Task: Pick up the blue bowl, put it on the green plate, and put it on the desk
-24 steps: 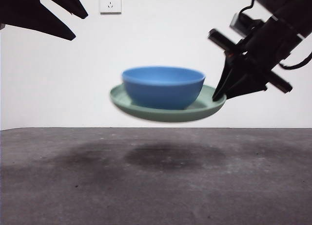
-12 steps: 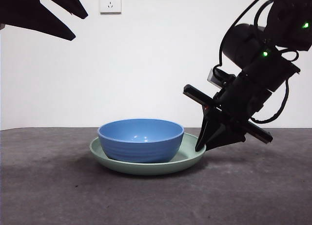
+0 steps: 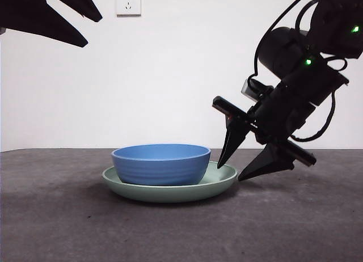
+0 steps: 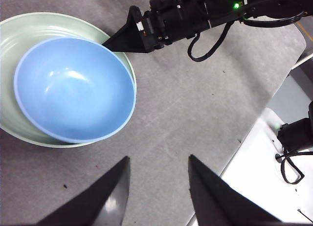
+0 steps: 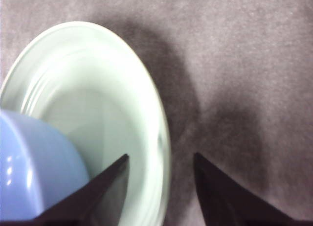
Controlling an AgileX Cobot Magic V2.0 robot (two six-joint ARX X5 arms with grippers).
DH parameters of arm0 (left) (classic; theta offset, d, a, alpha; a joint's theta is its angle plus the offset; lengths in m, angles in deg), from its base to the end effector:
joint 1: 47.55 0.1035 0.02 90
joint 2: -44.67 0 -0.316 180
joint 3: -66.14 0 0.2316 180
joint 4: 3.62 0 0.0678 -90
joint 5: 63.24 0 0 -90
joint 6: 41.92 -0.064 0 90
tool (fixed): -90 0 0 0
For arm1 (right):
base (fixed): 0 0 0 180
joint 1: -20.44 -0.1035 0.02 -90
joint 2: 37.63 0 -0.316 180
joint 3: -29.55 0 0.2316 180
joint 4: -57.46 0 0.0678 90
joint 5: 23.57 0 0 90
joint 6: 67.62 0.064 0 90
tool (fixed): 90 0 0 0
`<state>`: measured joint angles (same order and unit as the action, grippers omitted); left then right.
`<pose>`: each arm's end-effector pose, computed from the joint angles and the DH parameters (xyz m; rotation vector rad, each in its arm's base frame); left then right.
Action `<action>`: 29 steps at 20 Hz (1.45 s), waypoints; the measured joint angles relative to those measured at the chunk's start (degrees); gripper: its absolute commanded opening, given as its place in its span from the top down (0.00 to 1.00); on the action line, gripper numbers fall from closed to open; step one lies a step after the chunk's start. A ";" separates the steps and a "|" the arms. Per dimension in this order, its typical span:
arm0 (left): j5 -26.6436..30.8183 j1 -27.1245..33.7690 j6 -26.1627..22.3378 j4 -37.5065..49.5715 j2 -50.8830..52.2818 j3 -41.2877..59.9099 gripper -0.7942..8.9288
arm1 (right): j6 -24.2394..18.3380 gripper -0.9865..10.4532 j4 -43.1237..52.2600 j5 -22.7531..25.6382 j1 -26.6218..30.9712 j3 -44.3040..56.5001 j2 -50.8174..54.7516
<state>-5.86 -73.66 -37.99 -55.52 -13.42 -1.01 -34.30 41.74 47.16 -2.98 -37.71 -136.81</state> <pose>0.1383 -0.1062 0.3255 -0.1037 0.8122 -0.9483 0.3159 0.1598 0.1983 0.4902 1.0264 0.4328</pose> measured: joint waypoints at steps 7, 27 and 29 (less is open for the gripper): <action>0.00 0.00 0.00 -0.02 0.00 0.00 0.72 | -6.14 0.72 -9.38 4.13 0.04 0.00 14.86; 0.00 0.00 0.00 -0.11 0.00 0.00 0.72 | -27.30 0.72 -46.45 -7.74 -0.15 0.00 44.61; 0.00 0.00 0.00 -0.11 0.00 0.00 0.72 | -27.34 0.72 -46.45 -7.74 -0.15 0.00 44.61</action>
<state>-5.86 -73.66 -37.99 -55.62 -13.42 -1.01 -61.64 -4.71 39.42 -3.14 -37.71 -92.20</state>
